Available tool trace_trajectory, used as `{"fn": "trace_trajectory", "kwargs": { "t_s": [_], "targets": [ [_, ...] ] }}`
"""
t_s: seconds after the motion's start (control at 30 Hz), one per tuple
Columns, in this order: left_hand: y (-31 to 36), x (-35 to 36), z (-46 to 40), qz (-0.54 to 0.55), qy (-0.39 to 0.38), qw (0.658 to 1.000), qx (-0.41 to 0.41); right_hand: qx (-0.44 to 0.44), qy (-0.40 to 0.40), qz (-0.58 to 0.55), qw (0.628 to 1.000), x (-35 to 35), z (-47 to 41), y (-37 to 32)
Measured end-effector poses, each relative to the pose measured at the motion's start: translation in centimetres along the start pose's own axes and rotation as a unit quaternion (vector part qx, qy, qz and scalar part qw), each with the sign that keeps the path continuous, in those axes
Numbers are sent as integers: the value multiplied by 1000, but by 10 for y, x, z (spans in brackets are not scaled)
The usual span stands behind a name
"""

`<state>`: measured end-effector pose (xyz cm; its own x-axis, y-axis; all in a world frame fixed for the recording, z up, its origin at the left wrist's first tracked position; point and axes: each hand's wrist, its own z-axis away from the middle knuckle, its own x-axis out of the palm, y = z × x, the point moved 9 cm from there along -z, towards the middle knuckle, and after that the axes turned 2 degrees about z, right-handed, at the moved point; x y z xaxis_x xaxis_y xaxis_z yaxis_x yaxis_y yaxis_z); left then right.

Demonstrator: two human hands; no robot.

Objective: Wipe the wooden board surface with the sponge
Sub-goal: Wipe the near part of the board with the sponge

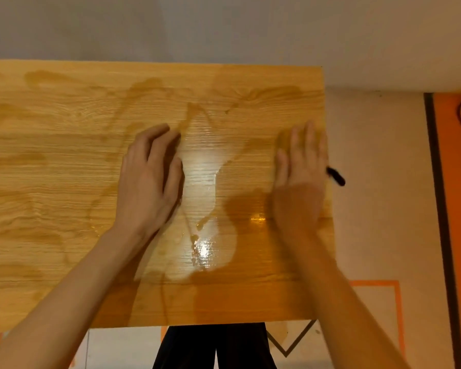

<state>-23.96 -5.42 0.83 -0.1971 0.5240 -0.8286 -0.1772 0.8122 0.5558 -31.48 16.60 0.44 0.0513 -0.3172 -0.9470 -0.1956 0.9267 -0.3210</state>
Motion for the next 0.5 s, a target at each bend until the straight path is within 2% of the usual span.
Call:
{"fn": "trace_trajectory", "kwargs": {
  "t_s": [0.07, 0.13, 0.2, 0.3, 0.37, 0.47, 0.5],
  "targets": [
    [-3, 5, -15, -11, 7, 1000, -1, -113, -16, 110, 987, 20, 21, -46],
    [-7, 8, -20, -25, 16, 1000, 2, -188, -34, 128, 973, 32, 28, -68],
    [-8, 9, -20, -26, 25, 999, 5, -185, -23, 38, 982, 19, 13, -49],
    [-9, 10, -17, -26, 36, 999, 7, -40, 36, -77, 996, -13, -13, 16],
    [-8, 12, -14, -31, 37, 999, 9, 30, 26, -48, 998, -10, -19, 21],
    [-8, 12, -15, -34, 30, 999, 1, -33, -78, 67, 994, 34, -9, -48],
    [-8, 12, -16, -36, 28, 999, 1, -67, -85, 62, 992, 43, -5, -69]
  ]
}}
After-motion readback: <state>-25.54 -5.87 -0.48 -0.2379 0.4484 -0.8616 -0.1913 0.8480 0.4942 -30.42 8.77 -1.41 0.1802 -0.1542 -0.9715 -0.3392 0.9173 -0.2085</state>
